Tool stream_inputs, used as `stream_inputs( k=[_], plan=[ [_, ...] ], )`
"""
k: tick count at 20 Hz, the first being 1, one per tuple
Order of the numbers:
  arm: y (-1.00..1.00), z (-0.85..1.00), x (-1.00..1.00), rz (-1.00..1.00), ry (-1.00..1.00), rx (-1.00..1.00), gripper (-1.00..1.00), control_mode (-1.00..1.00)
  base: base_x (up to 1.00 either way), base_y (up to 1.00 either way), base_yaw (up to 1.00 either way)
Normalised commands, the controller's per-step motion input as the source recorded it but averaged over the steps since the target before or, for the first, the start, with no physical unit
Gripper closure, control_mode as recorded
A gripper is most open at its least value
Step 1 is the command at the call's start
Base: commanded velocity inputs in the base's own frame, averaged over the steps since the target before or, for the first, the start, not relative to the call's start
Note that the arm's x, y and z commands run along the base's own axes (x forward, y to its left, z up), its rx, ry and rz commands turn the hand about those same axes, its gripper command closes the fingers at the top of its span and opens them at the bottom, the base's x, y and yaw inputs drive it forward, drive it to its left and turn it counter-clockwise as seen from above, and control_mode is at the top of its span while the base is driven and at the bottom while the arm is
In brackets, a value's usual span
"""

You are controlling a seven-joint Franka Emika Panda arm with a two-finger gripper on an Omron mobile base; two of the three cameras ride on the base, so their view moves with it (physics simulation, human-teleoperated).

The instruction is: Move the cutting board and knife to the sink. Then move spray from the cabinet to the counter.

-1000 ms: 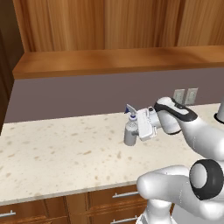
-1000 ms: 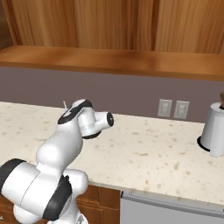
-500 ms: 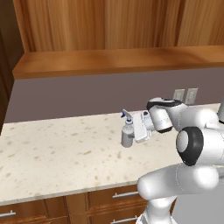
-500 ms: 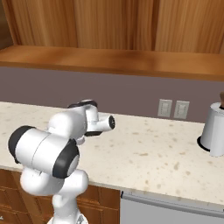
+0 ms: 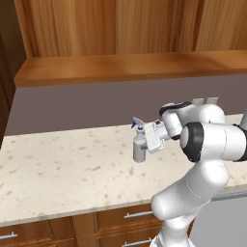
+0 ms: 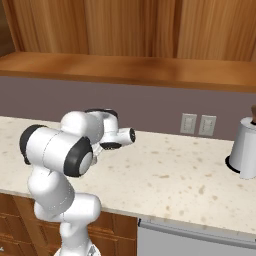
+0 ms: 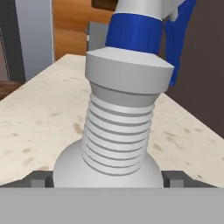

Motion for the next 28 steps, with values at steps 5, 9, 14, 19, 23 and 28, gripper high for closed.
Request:
stream_inputs(
  k=[5, 9, 14, 19, 23, 28],
  plan=[
    [0.0, -0.3, 0.02, 0.05, 0.0, 0.0, -1.0, -1.0, 0.0, 0.0, 0.0],
    [0.0, -0.07, 0.0, 0.05, 0.0, 0.03, -1.0, -1.0, 0.0, 0.0, 0.0],
    [-0.06, 0.0, 0.0, 0.02, 0.0, 0.06, -1.0, -1.0, 0.0, 0.0, 0.0],
    [-0.14, 0.0, 0.0, 0.0, 0.0, 0.01, -1.0, -1.0, 0.0, 0.0, 0.0],
    [-0.06, 0.0, 0.0, 0.0, 0.0, 0.0, -1.0, -1.0, 0.0, 0.0, 0.0],
    [-0.21, 0.07, 0.0, 0.0, 0.0, 0.0, -1.0, -1.0, 0.0, 0.0, 0.0]
  ],
)
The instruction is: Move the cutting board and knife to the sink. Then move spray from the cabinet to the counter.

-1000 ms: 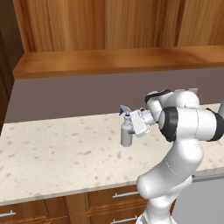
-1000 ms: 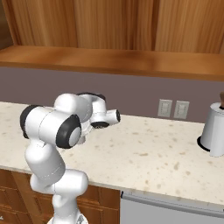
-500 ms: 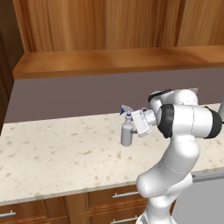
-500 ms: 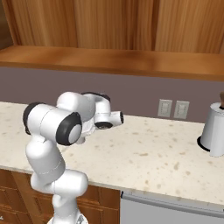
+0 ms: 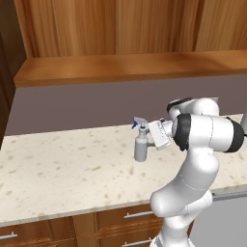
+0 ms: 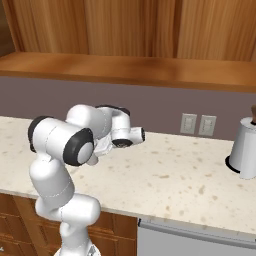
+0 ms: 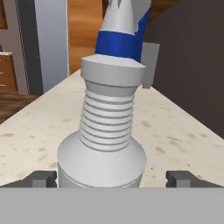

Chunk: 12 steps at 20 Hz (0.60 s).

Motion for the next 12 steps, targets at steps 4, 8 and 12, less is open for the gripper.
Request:
stream_inputs(
  k=[4, 8, 12],
  plan=[
    [-0.15, 0.09, -0.03, 0.0, 0.0, 0.0, -1.0, -1.0, 0.0, 0.0, 0.0],
    [-0.24, 0.09, -0.18, 0.0, -0.02, 0.0, -1.0, -1.0, 0.0, 0.0, 0.0],
    [-0.33, 0.17, -0.44, -0.02, -0.01, 0.0, -1.0, -1.0, 0.0, 0.0, 0.0]
  ],
)
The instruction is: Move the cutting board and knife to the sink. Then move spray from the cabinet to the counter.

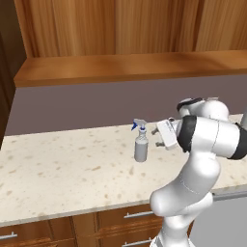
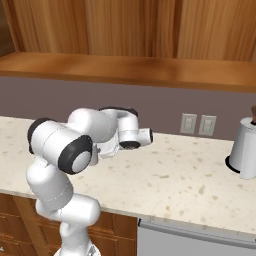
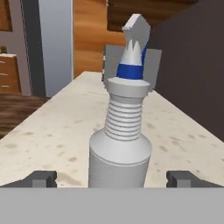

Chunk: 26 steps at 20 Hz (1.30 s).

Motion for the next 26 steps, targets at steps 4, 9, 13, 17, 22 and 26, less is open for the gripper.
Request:
stream_inputs(
  k=[4, 9, 13, 17, 22, 26],
  plan=[
    [-0.28, 0.36, -0.68, -0.1, -0.03, 0.0, -1.0, -1.0, 0.0, 0.0, 0.0],
    [-0.07, 0.64, -0.87, -0.17, -0.06, 0.0, -1.0, -1.0, 0.0, 0.0, 0.0],
    [-0.08, 0.75, -0.93, -0.14, -0.07, -0.03, -1.0, -1.0, 0.0, 0.0, 0.0],
    [0.0, 0.82, -0.99, -0.13, -0.08, -0.08, -1.0, -1.0, 0.0, 0.0, 0.0],
    [0.01, 0.89, -0.98, -0.07, -0.07, -0.19, -1.0, -1.0, 0.0, 0.0, 0.0],
    [0.16, 0.65, -0.99, -0.04, -0.04, -0.22, -1.0, -1.0, 0.0, 0.0, 0.0]
  ],
)
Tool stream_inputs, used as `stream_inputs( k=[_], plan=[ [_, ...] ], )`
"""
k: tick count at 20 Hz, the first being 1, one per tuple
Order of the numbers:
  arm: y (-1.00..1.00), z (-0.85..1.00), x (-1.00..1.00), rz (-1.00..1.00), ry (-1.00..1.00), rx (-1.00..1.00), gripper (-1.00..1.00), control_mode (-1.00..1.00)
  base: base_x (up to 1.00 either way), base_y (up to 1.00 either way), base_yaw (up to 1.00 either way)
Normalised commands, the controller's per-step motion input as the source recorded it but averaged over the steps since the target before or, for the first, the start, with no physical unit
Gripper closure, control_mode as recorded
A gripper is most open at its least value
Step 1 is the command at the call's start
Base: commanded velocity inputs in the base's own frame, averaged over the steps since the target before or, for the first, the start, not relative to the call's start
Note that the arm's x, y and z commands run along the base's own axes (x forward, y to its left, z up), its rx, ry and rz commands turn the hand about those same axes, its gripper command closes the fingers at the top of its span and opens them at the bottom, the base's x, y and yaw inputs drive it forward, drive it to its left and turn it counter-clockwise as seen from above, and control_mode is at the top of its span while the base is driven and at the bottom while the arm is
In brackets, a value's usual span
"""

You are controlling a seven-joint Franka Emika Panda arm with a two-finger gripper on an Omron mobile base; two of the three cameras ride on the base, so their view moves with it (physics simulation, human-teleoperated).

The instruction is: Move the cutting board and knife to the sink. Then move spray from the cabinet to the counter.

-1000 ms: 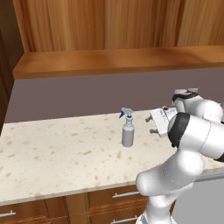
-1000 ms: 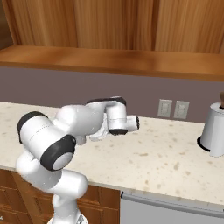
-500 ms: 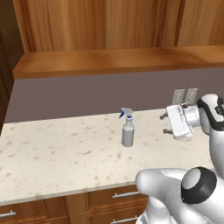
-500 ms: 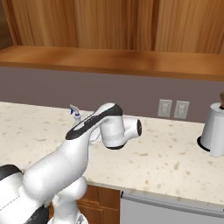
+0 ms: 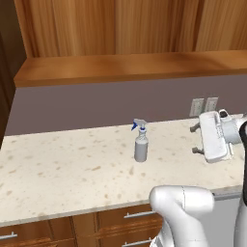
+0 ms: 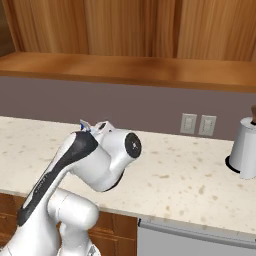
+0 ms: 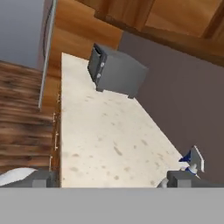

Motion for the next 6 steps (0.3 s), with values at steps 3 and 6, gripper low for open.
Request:
stream_inputs(
  k=[3, 6],
  plan=[
    [0.36, 0.25, -0.96, -0.04, 0.0, -0.2, -1.0, -1.0, 0.0, 0.0, 0.0],
    [0.55, 0.12, -0.85, -0.05, 0.0, -0.22, -1.0, -1.0, 0.0, 0.0, 0.0]
  ],
)
